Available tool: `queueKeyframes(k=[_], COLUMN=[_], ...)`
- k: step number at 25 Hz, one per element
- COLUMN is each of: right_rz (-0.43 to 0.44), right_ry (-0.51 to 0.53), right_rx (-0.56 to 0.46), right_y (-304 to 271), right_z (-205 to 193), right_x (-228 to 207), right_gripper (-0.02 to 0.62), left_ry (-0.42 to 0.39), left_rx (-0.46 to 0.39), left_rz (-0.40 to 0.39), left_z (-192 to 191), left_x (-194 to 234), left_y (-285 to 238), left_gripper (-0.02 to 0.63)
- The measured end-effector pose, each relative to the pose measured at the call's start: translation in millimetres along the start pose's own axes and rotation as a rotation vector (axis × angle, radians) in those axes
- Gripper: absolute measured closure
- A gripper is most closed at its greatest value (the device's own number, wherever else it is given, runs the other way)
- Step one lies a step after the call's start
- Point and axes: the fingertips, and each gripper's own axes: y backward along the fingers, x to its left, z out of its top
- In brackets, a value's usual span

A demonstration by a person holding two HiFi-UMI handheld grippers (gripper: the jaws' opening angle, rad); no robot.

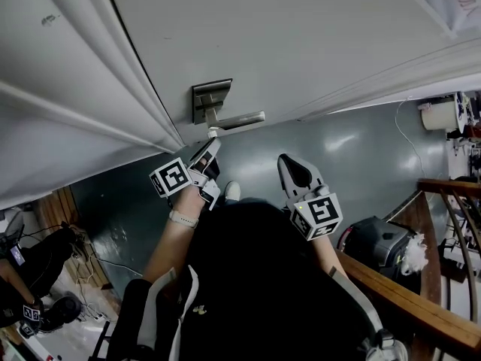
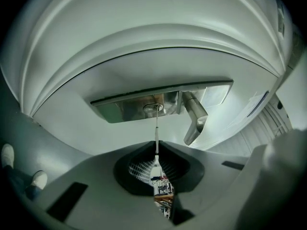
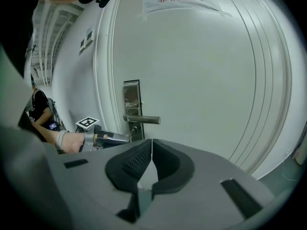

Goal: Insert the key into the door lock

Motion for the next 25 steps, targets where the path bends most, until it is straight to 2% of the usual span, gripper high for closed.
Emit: queueKeyframes(k=[7,14,25], right_rz=[-0.006,0.001,0.008], right_ry=[-0.008,-0.004,-0.003], right_rx=[-0.014,-0.016,-0.014], right_y=[-1.2,-4.1,-6.4], right_z=[5.1,5.4,4.1], right_x=[-1.0,0.4,3.1], right_gripper=[0.578,0.578,0.578], left_ry=[-0.026,0.037,0.052], left_rx=[0.066,0.016,-0.036], left_rz=[0.059,0.042,0.027], left_z=[-2.3,0.6,2.3], left_x=[-1.4,-5.7,-5.7], left_y=[-2.9,-0.5,8.5], left_gripper=[0.581,0.581,0.581])
